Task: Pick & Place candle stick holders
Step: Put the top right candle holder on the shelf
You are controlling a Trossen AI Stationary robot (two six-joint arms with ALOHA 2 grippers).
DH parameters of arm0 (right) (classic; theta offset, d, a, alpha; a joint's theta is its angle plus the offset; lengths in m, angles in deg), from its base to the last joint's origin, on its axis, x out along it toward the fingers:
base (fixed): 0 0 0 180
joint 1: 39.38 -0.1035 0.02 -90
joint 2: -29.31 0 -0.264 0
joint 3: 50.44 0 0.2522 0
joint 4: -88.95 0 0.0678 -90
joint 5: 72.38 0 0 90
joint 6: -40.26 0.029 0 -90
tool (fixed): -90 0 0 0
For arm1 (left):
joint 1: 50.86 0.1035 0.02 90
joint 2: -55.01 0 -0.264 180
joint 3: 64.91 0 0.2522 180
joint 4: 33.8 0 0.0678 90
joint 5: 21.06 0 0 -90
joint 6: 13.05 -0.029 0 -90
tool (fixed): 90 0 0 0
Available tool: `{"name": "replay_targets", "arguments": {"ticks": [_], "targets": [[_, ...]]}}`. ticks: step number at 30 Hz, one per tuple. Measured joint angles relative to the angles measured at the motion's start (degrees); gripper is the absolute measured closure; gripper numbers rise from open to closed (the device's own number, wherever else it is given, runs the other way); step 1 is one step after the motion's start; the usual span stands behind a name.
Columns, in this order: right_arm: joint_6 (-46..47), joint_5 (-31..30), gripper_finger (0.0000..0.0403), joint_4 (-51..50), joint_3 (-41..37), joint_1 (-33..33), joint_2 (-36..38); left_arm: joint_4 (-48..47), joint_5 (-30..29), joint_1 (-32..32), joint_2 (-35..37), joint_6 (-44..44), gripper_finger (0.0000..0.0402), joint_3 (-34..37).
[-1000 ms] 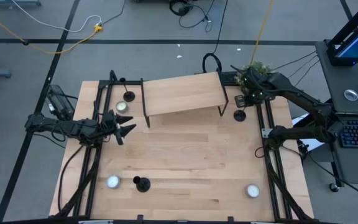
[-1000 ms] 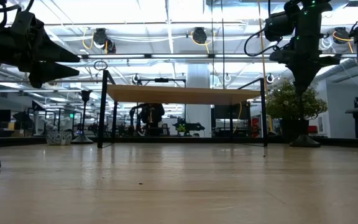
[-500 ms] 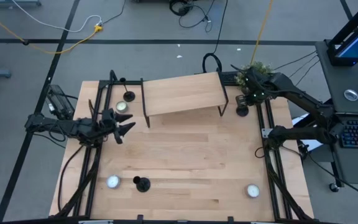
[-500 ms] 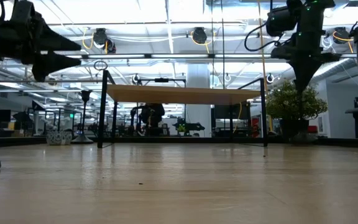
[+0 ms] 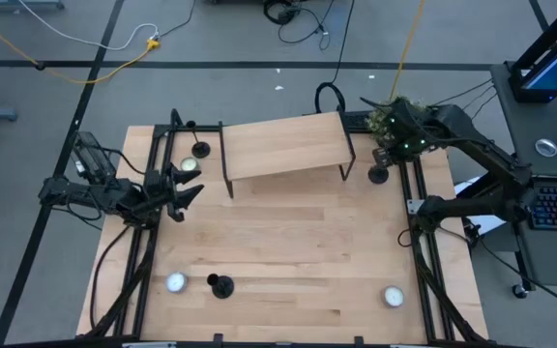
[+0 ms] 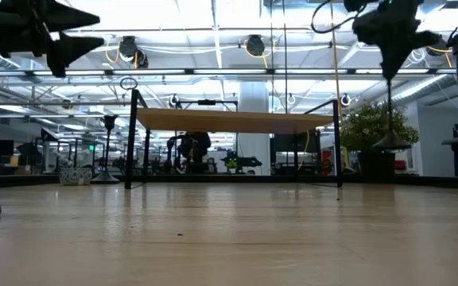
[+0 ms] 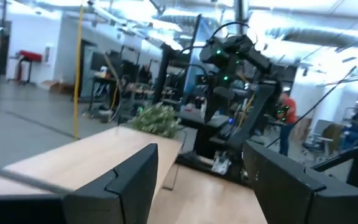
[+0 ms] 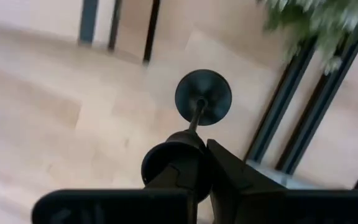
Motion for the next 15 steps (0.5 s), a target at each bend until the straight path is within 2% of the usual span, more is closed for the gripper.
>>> {"name": "replay_targets", "arguments": {"ticks": [7,11,15], "targets": [[4.6,11.7,0.0395,-0.8,3.6,-6.3,-0.8,8.7,2.1,0.0,-4.3,-2.3,0.0158,-0.1],[7.9,14.3,0.0395,0.9,3.6,-12.4,-2.5,10.3,2.9,0.0,-9.5,-2.2,0.0158,-1.7],[10.0,17.9,0.0395,8.0,3.6,-17.9,-5.1,10.3,3.2,0.0,-16.1,-2.4,0.0158,-6.5]]}}
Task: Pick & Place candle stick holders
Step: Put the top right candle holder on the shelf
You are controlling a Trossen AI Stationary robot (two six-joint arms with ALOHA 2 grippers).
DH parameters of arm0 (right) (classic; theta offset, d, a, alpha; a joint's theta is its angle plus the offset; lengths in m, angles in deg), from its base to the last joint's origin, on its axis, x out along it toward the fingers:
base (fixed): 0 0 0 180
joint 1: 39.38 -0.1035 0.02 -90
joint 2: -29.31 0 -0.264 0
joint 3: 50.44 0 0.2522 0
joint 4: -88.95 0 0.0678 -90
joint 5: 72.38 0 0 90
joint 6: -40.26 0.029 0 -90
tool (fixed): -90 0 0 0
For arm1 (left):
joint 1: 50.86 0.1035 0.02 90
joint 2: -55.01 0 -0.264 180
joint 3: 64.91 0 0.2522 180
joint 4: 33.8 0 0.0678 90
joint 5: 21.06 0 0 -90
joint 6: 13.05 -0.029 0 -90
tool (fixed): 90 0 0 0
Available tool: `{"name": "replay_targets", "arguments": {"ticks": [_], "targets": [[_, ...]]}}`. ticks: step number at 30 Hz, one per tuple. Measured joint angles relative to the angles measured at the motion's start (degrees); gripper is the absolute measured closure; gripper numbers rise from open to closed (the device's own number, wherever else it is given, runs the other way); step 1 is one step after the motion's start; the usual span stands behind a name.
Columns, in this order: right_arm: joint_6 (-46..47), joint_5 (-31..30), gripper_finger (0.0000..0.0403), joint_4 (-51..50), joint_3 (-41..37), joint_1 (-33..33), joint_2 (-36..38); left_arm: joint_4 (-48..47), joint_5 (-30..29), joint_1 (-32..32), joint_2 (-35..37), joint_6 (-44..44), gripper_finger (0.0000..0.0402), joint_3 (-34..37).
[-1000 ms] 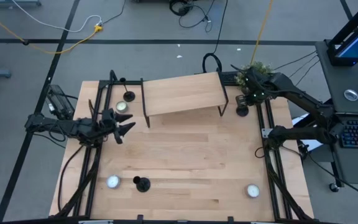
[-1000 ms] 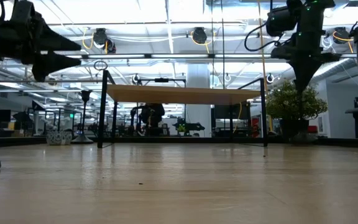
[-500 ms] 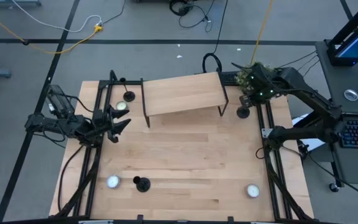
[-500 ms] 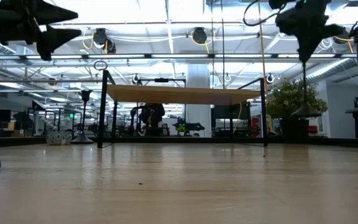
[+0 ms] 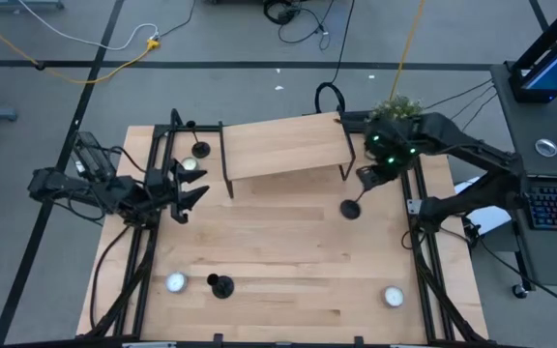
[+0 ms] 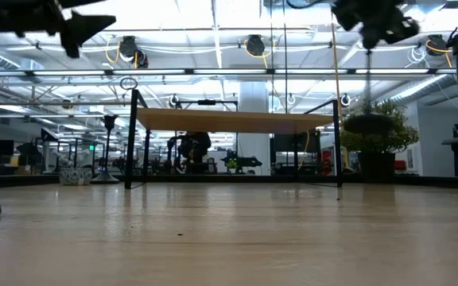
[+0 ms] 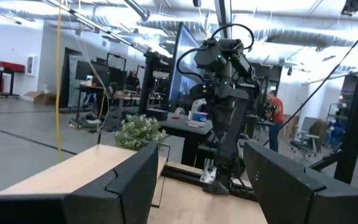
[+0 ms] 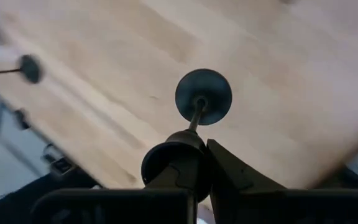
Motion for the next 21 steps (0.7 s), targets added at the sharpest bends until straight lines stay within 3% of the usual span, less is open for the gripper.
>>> {"name": "replay_targets", "arguments": {"ticks": [5,14,21], "targets": [[0.5,3.4,0.0395,11.4,0.0,-4.6,-3.5,-2.3,1.5,0.0,-9.7,-3.9,0.0158,-8.5],[-0.6,8.4,0.0395,26.7,0.0,-7.4,-7.1,-16.0,3.2,1.7,-25.8,-3.7,0.0158,-24.0],[-1.4,9.7,0.0395,35.9,0.0,-7.9,-7.2,-22.1,14.1,5.4,-36.9,-2.1,0.0158,-34.8]]}}
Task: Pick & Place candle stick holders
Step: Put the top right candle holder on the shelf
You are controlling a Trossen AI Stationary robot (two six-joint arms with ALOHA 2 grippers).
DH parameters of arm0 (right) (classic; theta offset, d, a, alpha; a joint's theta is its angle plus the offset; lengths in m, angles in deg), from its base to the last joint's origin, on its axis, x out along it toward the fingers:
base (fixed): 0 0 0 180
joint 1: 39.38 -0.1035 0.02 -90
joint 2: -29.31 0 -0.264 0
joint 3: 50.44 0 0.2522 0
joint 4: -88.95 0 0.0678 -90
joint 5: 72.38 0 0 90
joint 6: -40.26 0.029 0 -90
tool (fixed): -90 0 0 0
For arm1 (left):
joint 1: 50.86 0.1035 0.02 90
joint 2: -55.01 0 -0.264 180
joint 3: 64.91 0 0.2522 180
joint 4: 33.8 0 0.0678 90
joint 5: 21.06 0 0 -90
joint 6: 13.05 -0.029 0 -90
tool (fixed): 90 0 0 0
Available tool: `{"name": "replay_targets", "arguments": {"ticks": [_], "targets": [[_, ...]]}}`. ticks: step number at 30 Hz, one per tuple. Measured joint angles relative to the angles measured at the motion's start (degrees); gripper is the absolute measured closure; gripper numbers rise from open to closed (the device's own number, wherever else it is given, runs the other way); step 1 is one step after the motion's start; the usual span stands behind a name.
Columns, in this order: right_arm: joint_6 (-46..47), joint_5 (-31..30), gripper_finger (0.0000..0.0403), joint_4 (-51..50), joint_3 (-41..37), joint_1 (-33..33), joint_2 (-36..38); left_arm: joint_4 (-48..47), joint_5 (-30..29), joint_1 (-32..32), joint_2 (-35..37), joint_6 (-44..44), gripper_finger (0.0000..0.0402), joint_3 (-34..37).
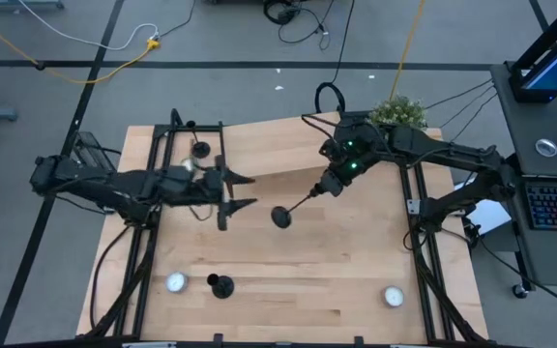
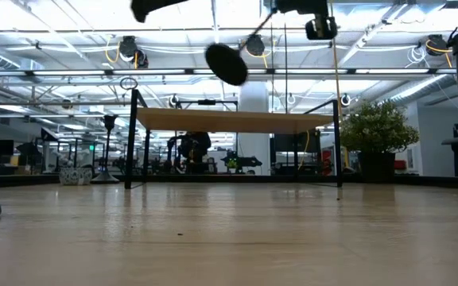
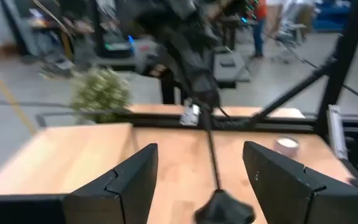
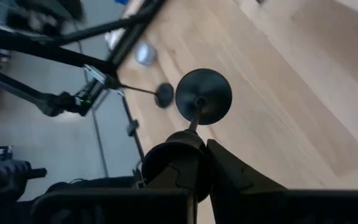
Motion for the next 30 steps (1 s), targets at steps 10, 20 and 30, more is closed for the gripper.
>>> {"name": "replay_targets", "arguments": {"ticks": [10,20,30], "targets": [[-5.5,-3.2,0.0395,3.9,0.0,-1.6,0.0,-11.6,15.0,6.3,-11.0,2.4,0.0158,-13.0],[-9.7,-4.5,0.0395,6.3,0.0,-2.3,-0.6,-19.8,23.4,9.6,-23.0,3.1,0.0158,-25.8],[-11.8,-4.4,0.0395,5.5,0.0,-2.3,-0.5,-26.0,26.0,10.7,-31.5,3.1,0.0158,-35.9]]}}
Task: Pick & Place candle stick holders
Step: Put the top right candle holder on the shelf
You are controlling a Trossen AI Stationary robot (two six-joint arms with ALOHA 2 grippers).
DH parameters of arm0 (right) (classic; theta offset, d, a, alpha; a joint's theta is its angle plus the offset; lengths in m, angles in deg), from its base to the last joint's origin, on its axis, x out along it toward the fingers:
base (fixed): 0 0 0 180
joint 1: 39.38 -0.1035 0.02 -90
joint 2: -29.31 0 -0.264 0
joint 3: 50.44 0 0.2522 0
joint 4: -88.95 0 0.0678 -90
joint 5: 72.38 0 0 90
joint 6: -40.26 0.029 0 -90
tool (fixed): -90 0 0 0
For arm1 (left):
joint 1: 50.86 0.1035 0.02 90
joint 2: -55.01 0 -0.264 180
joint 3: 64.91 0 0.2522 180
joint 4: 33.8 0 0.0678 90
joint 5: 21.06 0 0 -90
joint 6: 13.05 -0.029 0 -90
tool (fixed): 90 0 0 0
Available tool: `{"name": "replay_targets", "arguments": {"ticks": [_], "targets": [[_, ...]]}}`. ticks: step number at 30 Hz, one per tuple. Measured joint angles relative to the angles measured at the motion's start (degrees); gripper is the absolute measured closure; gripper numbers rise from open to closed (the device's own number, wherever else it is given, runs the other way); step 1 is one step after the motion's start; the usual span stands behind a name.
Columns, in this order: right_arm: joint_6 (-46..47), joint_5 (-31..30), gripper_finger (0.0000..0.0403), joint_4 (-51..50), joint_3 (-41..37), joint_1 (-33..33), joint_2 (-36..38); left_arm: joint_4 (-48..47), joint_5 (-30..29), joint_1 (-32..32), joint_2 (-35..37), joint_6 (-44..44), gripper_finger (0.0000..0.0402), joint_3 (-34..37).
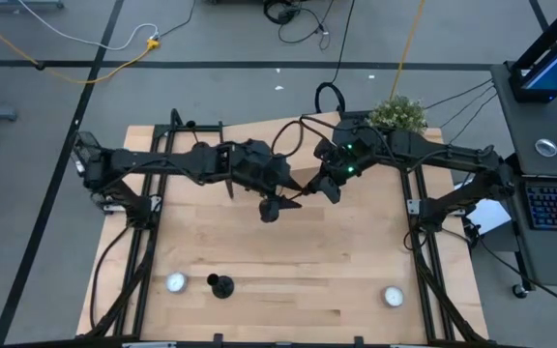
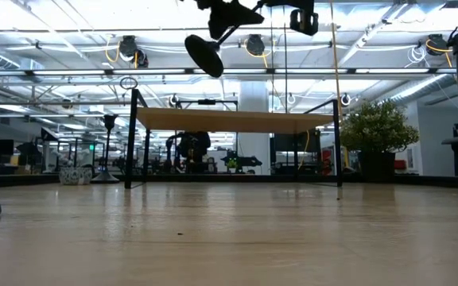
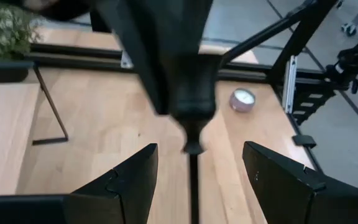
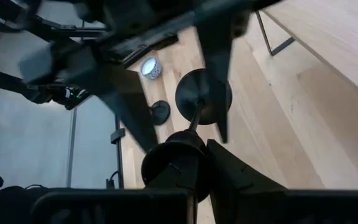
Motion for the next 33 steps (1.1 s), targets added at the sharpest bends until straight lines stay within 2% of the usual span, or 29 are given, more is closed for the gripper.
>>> {"name": "replay_targets", "arguments": {"ticks": [17,23,26,29,33], "targets": [[-2.2,1.3,0.0395,-1.3,0.0,0.0,0.0,-0.5,-0.4,0.5,-1.1,-0.2,0.0158,-0.8],[-2.4,1.2,0.0395,-1.3,0.0,0.0,0.0,-0.4,-5.6,0.4,-1.1,0.2,0.0158,-0.8],[-2.7,0.5,0.0395,-1.3,0.0,0.0,0.0,-0.5,-6.2,0.4,-1.2,1.5,0.0158,-0.8],[-2.8,-0.3,0.0395,-1.4,0.0,0.0,0.0,-0.3,-6.7,0.0,-1.8,1.8,0.017,-0.8],[-2.8,-0.4,0.0395,-1.6,0.0,0.0,0.0,-0.5,-6.7,0.0,-1.8,1.8,0.021,-0.7]]}}
